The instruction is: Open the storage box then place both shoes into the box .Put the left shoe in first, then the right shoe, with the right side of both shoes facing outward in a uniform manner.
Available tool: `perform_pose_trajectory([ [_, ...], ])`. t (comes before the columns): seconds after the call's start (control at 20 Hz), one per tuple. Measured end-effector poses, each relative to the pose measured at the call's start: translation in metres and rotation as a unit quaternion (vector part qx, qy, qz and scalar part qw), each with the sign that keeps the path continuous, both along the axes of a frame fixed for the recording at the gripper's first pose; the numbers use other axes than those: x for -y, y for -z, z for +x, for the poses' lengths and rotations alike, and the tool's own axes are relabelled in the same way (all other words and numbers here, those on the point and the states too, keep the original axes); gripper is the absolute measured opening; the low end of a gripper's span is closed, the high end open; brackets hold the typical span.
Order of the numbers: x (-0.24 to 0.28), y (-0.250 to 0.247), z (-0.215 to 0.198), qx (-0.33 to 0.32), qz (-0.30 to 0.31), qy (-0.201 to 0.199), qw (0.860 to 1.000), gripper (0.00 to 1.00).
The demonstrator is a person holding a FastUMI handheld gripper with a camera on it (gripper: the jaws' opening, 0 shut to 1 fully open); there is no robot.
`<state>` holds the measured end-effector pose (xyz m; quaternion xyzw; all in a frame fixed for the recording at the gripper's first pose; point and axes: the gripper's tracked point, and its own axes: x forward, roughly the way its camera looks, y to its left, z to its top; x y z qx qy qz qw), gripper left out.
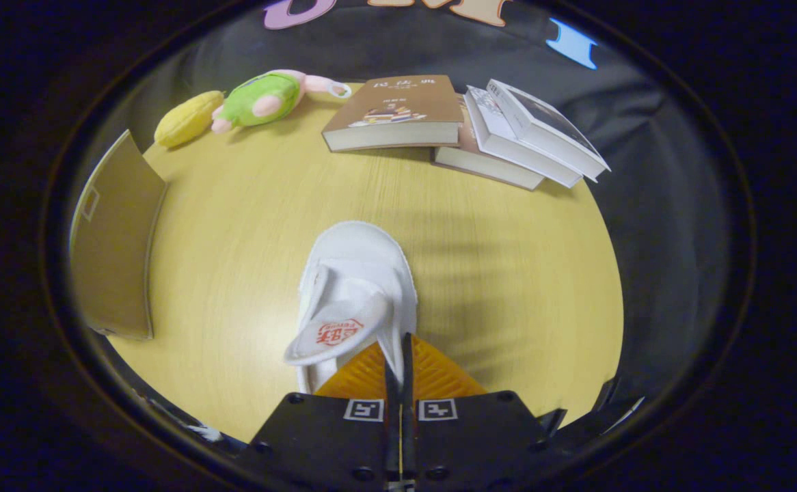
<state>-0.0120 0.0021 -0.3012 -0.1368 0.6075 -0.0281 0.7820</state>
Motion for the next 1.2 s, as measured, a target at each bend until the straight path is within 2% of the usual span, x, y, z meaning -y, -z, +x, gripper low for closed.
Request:
perform_pose_trajectory([
  [0.35,-0.025,-0.055,0.026,0.05,0.022,0.013,0.998,0.05],
  [0.6,-0.06,-0.111,0.048,0.094,0.019,-0.016,0.995,0.05],
  [1.0,-0.174,-0.181,0.074,0.143,0.094,-0.07,0.983,0.05],
  [1.2,-0.245,-0.194,0.081,0.143,0.124,-0.11,0.976,0.05],
])
